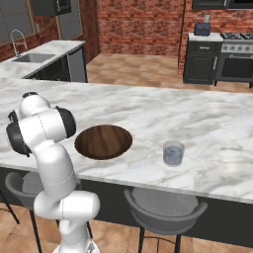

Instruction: There are four ice cubes in the ice bowl. Place two ice cubes in each glass of water.

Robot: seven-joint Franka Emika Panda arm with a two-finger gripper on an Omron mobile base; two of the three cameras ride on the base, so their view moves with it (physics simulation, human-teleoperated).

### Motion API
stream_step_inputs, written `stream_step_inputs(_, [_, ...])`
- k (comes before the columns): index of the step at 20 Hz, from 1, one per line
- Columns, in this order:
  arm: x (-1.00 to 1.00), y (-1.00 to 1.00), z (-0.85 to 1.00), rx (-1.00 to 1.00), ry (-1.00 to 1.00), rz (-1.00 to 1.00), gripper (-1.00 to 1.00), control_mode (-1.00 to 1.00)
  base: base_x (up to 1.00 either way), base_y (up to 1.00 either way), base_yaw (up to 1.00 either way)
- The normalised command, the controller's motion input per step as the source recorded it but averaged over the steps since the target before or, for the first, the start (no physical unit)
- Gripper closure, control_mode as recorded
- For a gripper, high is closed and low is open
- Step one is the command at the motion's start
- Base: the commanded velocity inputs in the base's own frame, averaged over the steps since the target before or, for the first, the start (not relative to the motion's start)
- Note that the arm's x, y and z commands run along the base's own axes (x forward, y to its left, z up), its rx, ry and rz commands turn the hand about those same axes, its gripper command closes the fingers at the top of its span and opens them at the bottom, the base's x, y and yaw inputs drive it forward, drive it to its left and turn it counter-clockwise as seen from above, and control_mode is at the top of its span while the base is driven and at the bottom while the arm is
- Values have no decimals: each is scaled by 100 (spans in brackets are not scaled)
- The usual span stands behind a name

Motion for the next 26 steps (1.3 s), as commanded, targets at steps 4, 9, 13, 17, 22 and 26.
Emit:
stream_step_inputs(4, [0,16,0,-6,0,3,-100,-100,0,0,0])
stream_step_inputs(9, [0,3,-3,-5,0,4,-100,-100,0,0,0])
stream_step_inputs(13, [4,0,-3,-1,0,6,-100,-100,0,0,0])
stream_step_inputs(17, [6,0,-1,0,-1,8,-100,-100,0,0,0])
stream_step_inputs(22, [-9,-17,22,1,-14,4,-100,-100,0,0,0])
stream_step_inputs(26, [-72,-67,11,17,-35,0,-100,-100,0,0,0])
